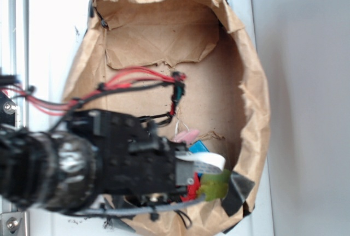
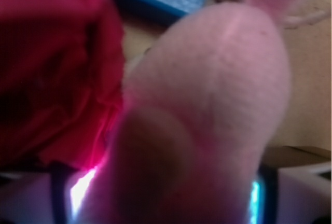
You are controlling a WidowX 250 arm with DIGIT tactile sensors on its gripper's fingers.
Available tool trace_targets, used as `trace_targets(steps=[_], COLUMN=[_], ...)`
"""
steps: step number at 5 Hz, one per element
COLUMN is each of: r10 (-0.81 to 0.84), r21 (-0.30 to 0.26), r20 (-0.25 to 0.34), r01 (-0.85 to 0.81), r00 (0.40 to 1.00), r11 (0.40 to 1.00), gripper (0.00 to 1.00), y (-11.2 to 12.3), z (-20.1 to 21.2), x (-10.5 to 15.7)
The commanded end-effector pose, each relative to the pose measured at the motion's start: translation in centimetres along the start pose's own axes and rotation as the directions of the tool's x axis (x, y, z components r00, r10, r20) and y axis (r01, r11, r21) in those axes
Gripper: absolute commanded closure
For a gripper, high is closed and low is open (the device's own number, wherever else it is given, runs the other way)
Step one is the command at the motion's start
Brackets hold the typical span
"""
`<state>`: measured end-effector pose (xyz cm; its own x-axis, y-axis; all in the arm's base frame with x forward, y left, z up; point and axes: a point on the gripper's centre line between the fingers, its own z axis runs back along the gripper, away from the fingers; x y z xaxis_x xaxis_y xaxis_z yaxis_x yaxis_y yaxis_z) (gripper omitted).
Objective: Grab the pink bunny.
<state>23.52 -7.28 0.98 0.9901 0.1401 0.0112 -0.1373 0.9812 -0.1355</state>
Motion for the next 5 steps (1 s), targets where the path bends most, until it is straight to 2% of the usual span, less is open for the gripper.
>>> trace_targets(steps=[1,3,4,5], r10=[-0.025,0.005,-0.016,-0.080], r21=[-0.046,-0.104,-0.128,-0.048], r20=[0.105,0.130,0.137,0.136], r01=[0.030,0.009,0.033,0.087], r00=[0.994,0.992,0.990,0.988], r11=[0.999,0.995,0.991,0.995], gripper=[1.00,1.00,1.00,1.00], y=[3.3,6.1,7.4,7.4], z=[5.2,11.7,14.3,15.6], x=[1.5,2.8,4.3,4.6])
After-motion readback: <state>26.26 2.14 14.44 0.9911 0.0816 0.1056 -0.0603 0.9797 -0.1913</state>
